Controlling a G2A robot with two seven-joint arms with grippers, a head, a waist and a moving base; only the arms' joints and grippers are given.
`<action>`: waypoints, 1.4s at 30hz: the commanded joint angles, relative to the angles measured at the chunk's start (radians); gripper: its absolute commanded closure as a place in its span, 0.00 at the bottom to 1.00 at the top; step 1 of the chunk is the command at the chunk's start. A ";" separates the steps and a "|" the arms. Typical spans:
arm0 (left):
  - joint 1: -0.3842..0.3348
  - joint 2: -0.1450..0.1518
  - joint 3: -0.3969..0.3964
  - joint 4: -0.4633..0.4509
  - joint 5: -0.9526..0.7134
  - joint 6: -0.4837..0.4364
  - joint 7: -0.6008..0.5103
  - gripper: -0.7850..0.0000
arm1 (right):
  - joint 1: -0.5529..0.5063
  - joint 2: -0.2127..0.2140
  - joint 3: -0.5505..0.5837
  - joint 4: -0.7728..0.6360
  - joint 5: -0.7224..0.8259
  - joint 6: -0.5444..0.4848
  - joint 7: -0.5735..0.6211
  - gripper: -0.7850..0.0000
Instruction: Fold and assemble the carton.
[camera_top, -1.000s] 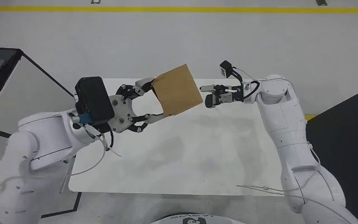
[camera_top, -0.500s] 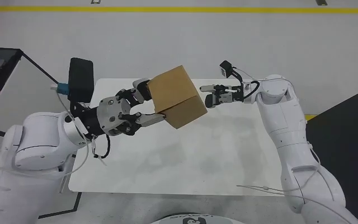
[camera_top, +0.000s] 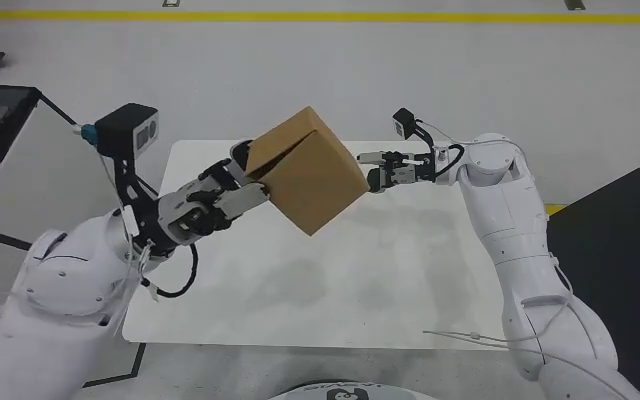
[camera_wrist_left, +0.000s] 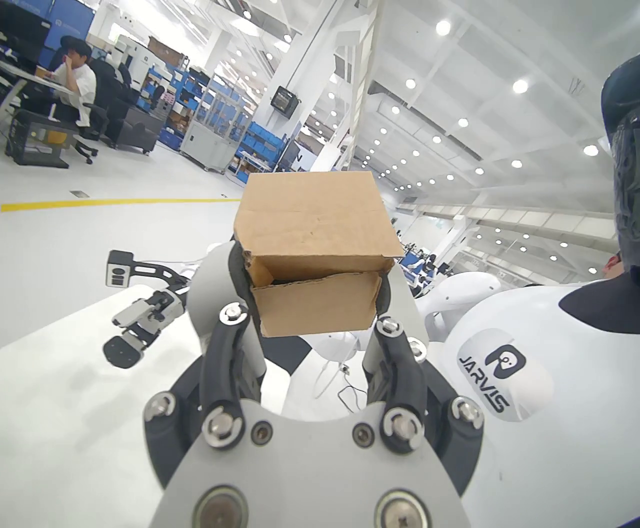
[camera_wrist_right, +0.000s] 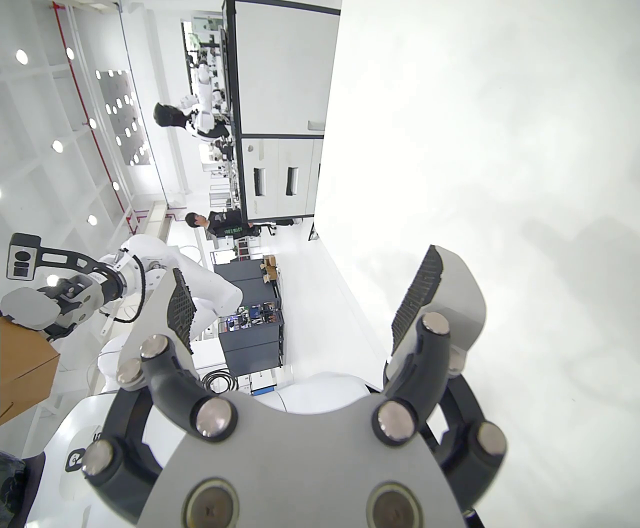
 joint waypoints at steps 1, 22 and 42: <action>0.013 -0.001 -0.007 0.000 -0.053 0.018 -0.013 1.00 | 0.000 0.000 0.000 0.000 0.000 0.000 0.000 0.00; 0.046 -0.023 0.082 0.097 -0.384 -0.133 -0.133 1.00 | 0.000 0.000 0.000 0.000 0.000 0.000 0.000 0.00; 0.037 -0.049 0.179 0.143 -0.558 -0.223 -0.183 1.00 | 0.000 0.000 0.000 0.000 0.000 0.000 0.000 0.00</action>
